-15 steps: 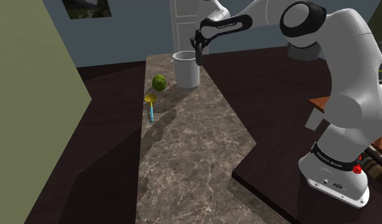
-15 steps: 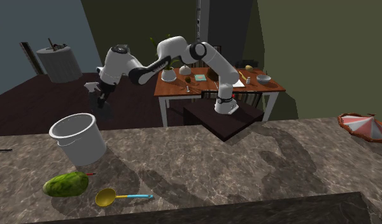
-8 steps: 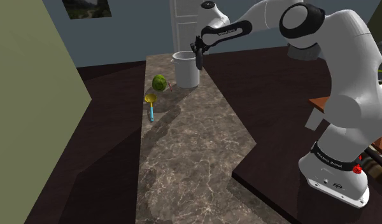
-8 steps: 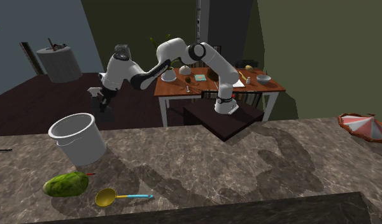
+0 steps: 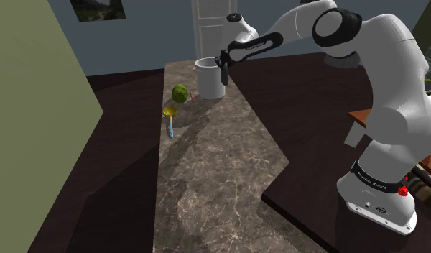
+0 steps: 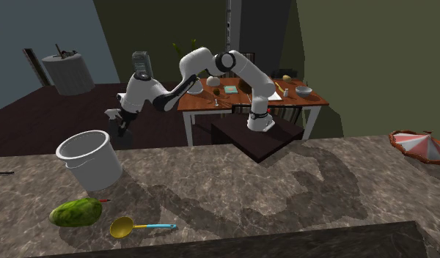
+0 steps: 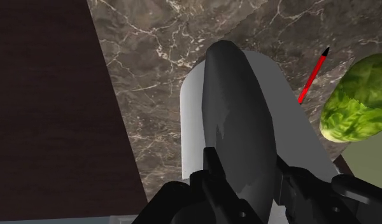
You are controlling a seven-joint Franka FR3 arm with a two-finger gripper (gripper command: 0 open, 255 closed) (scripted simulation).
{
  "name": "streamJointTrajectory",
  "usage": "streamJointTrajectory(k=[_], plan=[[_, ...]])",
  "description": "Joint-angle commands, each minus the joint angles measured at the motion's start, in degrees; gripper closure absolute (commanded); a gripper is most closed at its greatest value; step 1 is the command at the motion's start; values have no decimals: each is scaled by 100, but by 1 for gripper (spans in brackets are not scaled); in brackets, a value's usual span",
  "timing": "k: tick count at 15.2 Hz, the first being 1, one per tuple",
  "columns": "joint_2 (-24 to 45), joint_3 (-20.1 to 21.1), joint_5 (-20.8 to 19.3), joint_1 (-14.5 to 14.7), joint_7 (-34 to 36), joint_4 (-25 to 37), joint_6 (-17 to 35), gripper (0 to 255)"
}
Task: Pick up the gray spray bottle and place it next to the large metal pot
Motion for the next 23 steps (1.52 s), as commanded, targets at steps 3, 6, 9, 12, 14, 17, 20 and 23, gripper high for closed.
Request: streamJointTrajectory(k=[3, 6, 9, 12, 14, 17, 20, 23], plan=[[119, -88, -104, 19, 127, -83, 183, 255], [222, -156, -183, 41, 215, -113, 312, 255], [332, -228, -261, 69, 300, -128, 437, 255], [450, -300, -337, 101, 381, -126, 555, 255], [533, -349, -387, 124, 434, -116, 632, 255], [665, -423, -460, 162, 510, -87, 742, 255], [805, -497, -530, 203, 582, -43, 847, 255], [953, -569, -597, 247, 648, 18, 947, 255]])
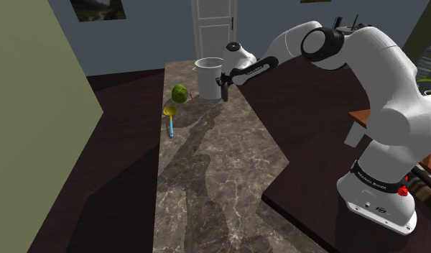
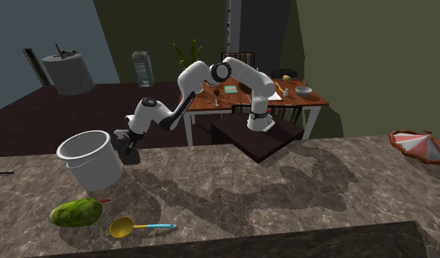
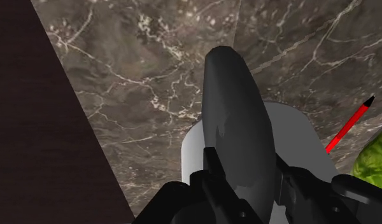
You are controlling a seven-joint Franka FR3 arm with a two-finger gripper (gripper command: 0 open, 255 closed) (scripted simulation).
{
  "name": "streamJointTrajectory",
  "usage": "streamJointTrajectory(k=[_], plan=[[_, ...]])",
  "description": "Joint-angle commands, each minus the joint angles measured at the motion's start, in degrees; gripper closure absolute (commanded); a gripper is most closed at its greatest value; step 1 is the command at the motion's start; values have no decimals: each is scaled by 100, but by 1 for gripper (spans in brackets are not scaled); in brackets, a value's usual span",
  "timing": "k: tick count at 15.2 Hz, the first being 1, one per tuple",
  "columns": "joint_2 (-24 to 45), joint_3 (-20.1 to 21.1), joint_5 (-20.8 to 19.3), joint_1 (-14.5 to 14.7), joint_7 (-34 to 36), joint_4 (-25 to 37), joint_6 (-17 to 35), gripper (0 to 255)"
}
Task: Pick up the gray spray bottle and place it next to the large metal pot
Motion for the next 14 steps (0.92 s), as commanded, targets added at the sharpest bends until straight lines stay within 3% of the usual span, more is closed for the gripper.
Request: streamJointTrajectory(k=[1, 9, 10, 14], plan=[[99, -37, -29, 29, 19, 69, 45, 255], [99, -37, -29, 29, 19, 69, 45, 255], [99, -37, -29, 29, 19, 69, 45, 0], [98, -37, -30, 29, 19, 69, 46, 0]])
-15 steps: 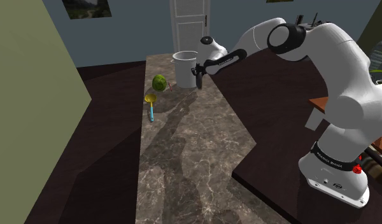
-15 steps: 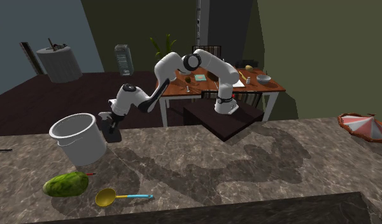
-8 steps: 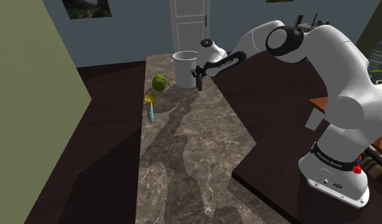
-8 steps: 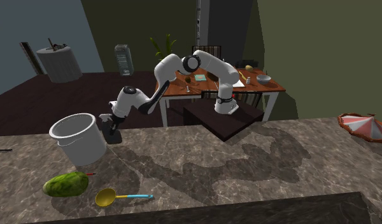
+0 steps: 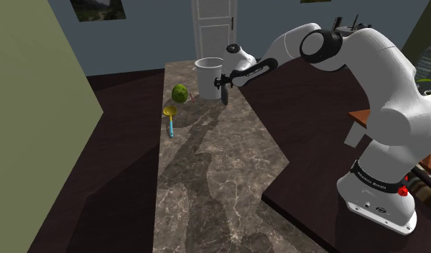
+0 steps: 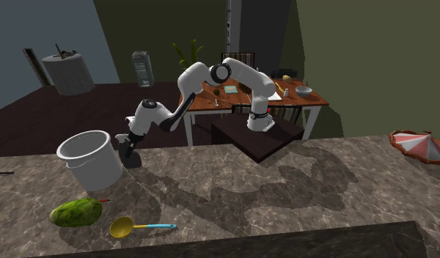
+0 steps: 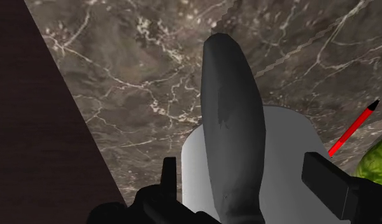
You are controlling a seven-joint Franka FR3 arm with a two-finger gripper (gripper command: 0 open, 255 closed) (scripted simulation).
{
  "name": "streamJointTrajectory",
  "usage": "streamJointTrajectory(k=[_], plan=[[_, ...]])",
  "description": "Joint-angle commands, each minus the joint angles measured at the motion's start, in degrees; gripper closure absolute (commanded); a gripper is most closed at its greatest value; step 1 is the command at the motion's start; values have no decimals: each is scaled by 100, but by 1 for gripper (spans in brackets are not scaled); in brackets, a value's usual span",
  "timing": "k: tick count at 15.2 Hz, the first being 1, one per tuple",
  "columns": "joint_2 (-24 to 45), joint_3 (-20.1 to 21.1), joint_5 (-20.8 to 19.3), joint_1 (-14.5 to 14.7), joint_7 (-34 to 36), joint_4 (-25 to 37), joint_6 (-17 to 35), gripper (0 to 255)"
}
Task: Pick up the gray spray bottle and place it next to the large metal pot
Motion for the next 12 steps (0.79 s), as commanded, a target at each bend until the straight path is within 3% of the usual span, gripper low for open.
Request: streamJointTrajectory(k=[1, 5, 12], plan=[[0, 0, 0, 0, 0, 0, 0, 0], [-904, 142, 14, -256, 272, -1032, 1, 0], [-904, 143, 13, -256, 272, -1032, 0, 0]])
